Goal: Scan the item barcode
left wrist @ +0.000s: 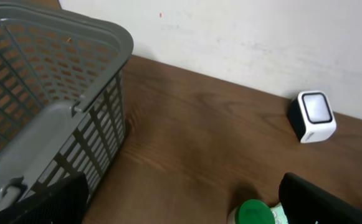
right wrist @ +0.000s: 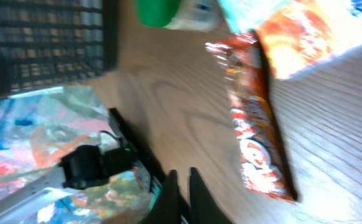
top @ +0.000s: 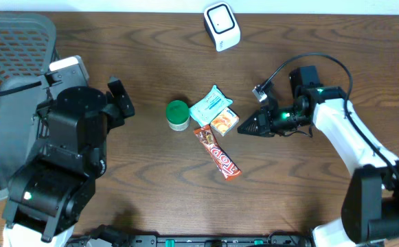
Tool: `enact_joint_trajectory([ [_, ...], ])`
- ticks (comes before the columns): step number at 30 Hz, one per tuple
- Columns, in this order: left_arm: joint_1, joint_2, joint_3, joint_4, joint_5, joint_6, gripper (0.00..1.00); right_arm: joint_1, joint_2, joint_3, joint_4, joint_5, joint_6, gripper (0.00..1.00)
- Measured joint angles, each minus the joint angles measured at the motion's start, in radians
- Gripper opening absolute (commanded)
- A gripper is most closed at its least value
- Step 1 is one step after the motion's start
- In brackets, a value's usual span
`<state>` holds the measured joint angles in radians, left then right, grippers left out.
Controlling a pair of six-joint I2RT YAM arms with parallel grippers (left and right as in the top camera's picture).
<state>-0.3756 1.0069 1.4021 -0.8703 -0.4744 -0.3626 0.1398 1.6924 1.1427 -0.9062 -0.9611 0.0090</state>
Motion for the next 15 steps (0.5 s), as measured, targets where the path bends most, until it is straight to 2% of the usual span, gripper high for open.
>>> enact_joint_trajectory([
  [2,0.000,0.013,0.000,-0.002,0.000,0.000,0.98,-0.002,0.025,-0.004,-0.019,0.038,-0.009,0.35],
  [3,0.000,0.015,0.000,-0.002,0.000,0.000,0.98,-0.002,0.025,-0.005,-0.029,0.050,-0.014,0.67],
  [4,0.000,0.015,0.000,-0.002,0.000,0.000,0.98,-0.001,0.022,-0.005,-0.034,0.062,-0.020,0.80],
  [6,0.000,0.014,0.000,-0.001,0.000,0.000,0.98,0.000,0.015,-0.005,-0.036,0.079,-0.021,0.93],
  [7,0.000,0.014,0.000,-0.002,0.000,0.000,0.98,0.001,0.013,-0.005,-0.035,0.084,-0.022,0.97],
  [12,0.000,0.014,0.000,-0.002,0.000,0.000,0.98,0.029,0.006,-0.005,-0.036,0.105,-0.051,0.95],
  [15,0.000,0.008,0.000,-0.002,0.000,0.000,0.98,0.093,0.006,-0.005,-0.019,0.156,-0.056,0.98],
])
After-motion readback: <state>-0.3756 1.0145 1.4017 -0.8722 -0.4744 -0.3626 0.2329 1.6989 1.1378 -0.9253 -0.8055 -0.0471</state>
